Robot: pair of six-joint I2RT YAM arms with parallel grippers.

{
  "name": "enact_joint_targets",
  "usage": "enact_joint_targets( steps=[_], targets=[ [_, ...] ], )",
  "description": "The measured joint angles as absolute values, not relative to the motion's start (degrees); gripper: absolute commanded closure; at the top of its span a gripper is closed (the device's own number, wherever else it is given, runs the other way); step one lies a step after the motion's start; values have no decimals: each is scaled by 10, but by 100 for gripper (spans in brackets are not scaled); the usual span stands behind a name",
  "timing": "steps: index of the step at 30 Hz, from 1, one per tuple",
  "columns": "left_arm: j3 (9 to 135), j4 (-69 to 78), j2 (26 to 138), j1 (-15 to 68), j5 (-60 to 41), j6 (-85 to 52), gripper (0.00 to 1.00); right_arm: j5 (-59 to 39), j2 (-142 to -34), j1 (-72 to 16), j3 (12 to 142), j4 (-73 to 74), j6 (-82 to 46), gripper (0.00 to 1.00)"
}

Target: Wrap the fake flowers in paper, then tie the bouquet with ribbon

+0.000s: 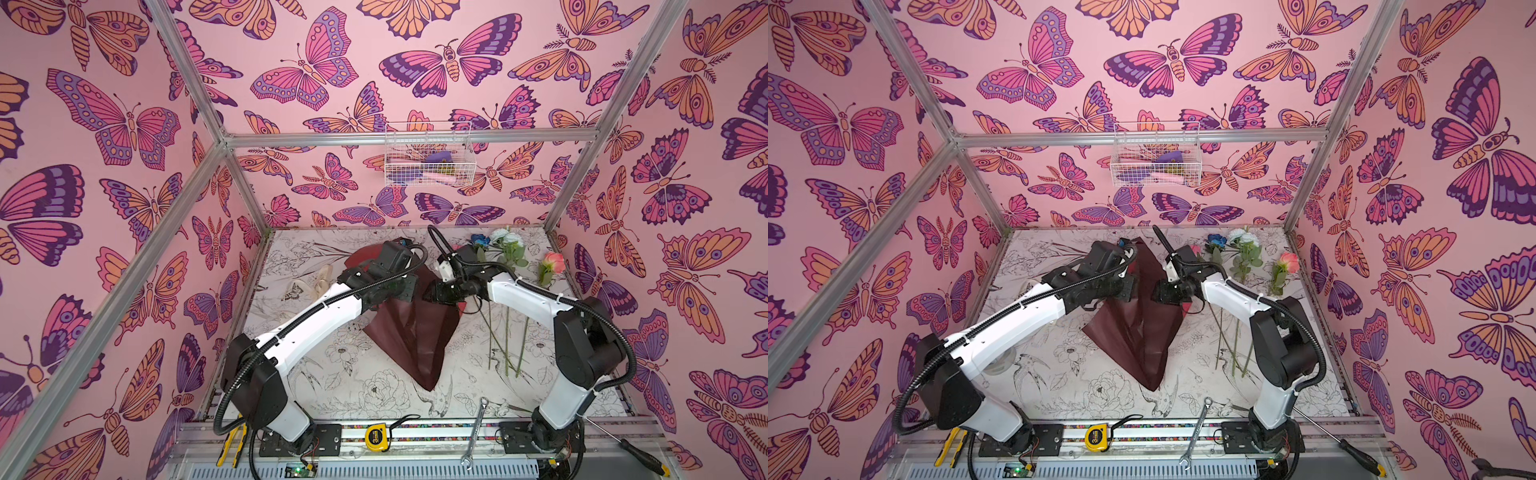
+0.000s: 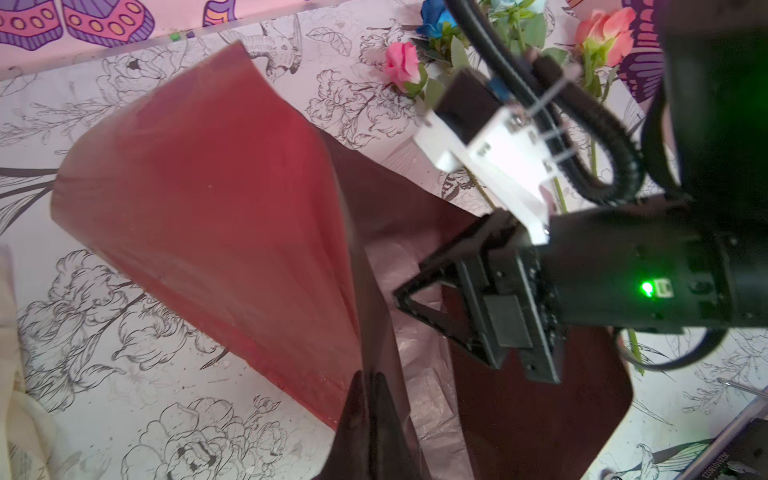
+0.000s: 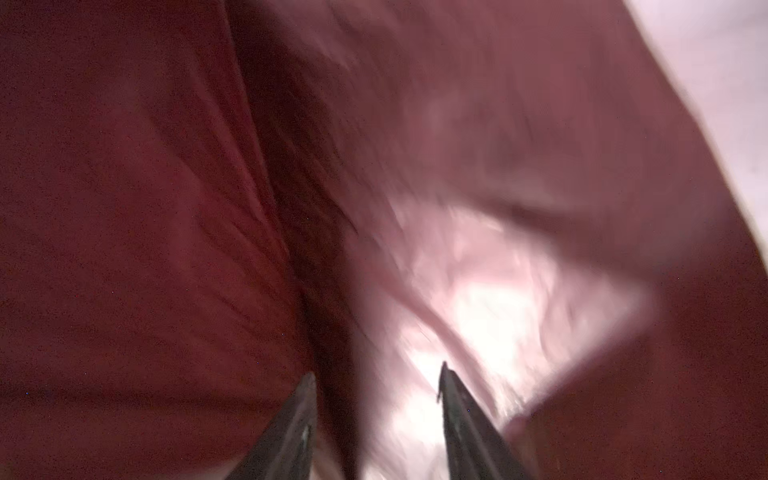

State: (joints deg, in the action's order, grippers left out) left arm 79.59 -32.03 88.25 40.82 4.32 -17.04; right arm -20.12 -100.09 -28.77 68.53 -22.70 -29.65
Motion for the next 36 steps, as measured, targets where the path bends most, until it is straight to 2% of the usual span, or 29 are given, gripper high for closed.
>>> enact_joint_targets(
  steps=[7, 16, 22, 30, 36],
  targets=[
    [735, -301, 823, 386, 71, -180, 100, -182, -992, -290, 561, -213, -317, 49],
    [606, -283, 710, 348, 119, -236, 100, -123, -947, -314, 497, -164, -337, 51],
    [526, -284, 655, 294, 142, -292, 100, -76, -895, -328, 436, -138, -377, 55],
    [499, -283, 672, 213, 137, -311, 100, -16, -813, -392, 366, -156, -467, 57],
    [502, -230, 742, 162, 105, -292, 100, -4, -803, -439, 360, -170, -520, 57]
  ],
)
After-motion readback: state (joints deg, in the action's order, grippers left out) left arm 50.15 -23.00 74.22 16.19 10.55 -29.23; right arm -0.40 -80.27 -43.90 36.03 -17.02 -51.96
